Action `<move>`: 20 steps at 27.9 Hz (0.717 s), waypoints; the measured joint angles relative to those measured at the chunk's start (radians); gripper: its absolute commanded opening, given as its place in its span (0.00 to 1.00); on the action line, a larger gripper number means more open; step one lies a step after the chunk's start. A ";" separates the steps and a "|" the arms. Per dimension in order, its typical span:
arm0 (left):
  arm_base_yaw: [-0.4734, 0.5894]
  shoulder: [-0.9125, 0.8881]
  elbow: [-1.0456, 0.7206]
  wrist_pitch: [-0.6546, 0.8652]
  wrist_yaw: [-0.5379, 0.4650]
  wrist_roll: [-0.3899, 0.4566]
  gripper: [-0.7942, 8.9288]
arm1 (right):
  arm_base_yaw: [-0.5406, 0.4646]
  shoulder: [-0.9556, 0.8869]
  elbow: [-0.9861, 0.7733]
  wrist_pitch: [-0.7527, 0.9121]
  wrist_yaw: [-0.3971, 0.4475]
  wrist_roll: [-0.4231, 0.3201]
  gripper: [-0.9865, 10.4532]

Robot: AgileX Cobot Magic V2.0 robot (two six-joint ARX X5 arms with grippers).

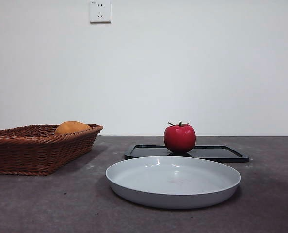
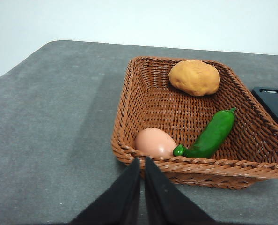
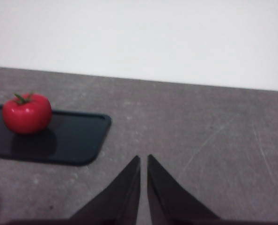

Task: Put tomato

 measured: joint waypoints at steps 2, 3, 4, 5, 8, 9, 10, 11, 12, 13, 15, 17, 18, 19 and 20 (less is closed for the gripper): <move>0.000 0.000 0.000 0.000 0.000 0.000 0.10 | -0.019 -0.006 -0.018 0.004 -0.001 0.001 0.10; 0.000 0.000 0.000 0.000 0.000 0.000 0.10 | -0.028 -0.010 -0.025 0.009 0.000 0.004 0.10; 0.000 0.000 0.000 0.000 0.000 0.000 0.10 | -0.036 -0.019 -0.035 0.010 0.000 0.009 0.10; 0.000 0.000 0.000 0.000 0.000 0.000 0.10 | -0.040 -0.032 -0.048 0.007 0.001 0.017 0.10; 0.000 0.000 0.000 0.000 0.000 0.000 0.10 | -0.047 -0.038 -0.052 -0.047 0.018 0.031 0.10; 0.000 0.000 0.000 0.000 0.000 0.000 0.10 | -0.047 -0.038 -0.052 -0.060 0.020 0.032 0.10; 0.000 0.000 0.000 0.000 0.000 0.000 0.10 | -0.047 -0.038 -0.052 -0.072 0.021 0.034 0.10; 0.000 0.000 0.000 0.000 0.000 0.000 0.10 | -0.047 -0.038 -0.052 -0.094 0.021 0.035 0.10; 0.000 0.000 0.000 0.000 0.000 0.000 0.10 | -0.047 -0.037 -0.052 -0.097 0.021 0.034 0.10; 0.000 0.000 0.000 0.000 0.000 0.000 0.10 | -0.047 -0.037 -0.052 -0.097 0.021 0.034 0.10; 0.000 0.000 0.000 0.000 0.000 0.000 0.10 | -0.047 -0.037 -0.052 -0.097 0.021 0.031 0.10; 0.000 0.000 0.000 0.000 0.000 0.000 0.10 | -0.047 -0.037 -0.052 -0.097 0.021 0.025 0.10; 0.000 0.000 0.000 0.000 0.000 0.000 0.10 | -0.047 -0.037 -0.052 -0.097 0.021 0.023 0.10; 0.000 0.000 0.000 0.000 0.000 0.000 0.10 | -0.047 -0.037 -0.052 -0.097 0.022 0.019 0.10; 0.000 0.000 0.000 0.000 0.000 0.000 0.10 | -0.047 -0.037 -0.052 -0.097 0.022 0.015 0.10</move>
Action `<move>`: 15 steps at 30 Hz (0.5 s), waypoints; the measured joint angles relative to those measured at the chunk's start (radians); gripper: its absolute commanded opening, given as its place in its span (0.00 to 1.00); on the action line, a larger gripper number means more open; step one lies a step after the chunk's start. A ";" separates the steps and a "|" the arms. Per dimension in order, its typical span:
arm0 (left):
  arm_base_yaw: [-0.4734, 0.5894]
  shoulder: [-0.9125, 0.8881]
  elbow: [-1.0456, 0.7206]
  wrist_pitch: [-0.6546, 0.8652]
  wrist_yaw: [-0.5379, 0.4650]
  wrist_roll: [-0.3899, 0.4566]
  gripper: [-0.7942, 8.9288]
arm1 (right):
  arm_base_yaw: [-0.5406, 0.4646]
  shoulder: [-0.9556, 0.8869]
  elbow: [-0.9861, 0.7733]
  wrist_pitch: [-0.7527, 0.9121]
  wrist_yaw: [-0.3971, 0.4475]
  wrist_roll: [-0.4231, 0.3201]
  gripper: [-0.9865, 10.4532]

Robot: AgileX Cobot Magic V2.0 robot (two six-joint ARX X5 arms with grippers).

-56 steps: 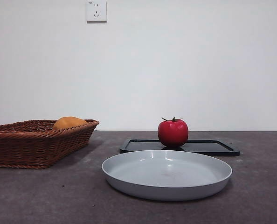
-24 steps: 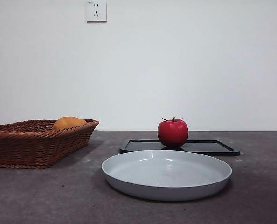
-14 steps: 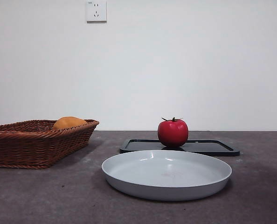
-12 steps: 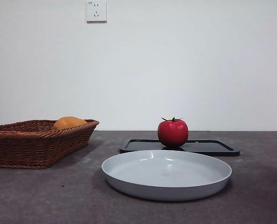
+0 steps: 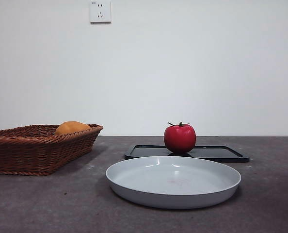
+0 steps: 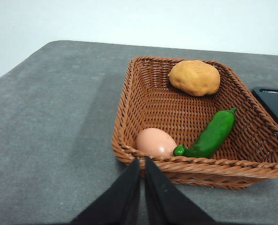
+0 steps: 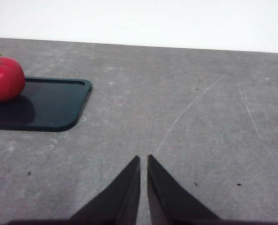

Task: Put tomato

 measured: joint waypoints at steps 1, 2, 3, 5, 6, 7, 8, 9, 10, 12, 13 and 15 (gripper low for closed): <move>0.000 0.000 0.000 0.000 0.000 0.000 0.10 | 0.000 0.000 0.000 0.000 0.000 -0.002 0.10; 0.000 0.000 0.000 0.000 0.000 0.000 0.10 | 0.000 0.000 0.000 0.001 0.000 -0.004 0.10; 0.000 0.000 0.000 0.000 0.000 0.000 0.10 | 0.000 0.000 0.000 0.002 0.000 -0.008 0.10; 0.000 0.000 0.000 0.000 0.000 0.000 0.10 | 0.000 0.000 0.000 0.004 0.000 -0.008 0.10; 0.000 0.000 0.000 0.000 0.000 0.000 0.10 | 0.000 0.000 0.000 0.004 0.000 -0.009 0.10; 0.000 0.000 0.000 0.000 0.000 0.000 0.10 | 0.000 0.000 0.000 0.004 0.000 -0.010 0.10; 0.000 0.000 0.000 0.000 0.000 0.000 0.10 | 0.000 0.000 0.000 0.004 0.000 -0.011 0.10; 0.000 0.000 0.000 0.000 0.000 0.000 0.10 | 0.000 0.000 0.000 0.004 0.000 -0.011 0.10; 0.000 0.000 0.000 0.000 0.000 0.000 0.10 | 0.000 0.000 0.000 0.004 0.000 -0.011 0.10; 0.000 0.000 0.000 0.000 0.000 0.000 0.10 | 0.000 0.000 0.000 0.004 0.000 -0.011 0.10; 0.000 0.000 0.000 0.000 0.000 0.000 0.10 | 0.000 0.000 0.000 0.004 0.000 -0.011 0.10; 0.000 0.000 0.000 0.000 0.000 0.000 0.10 | 0.000 0.000 0.000 0.004 0.000 -0.011 0.10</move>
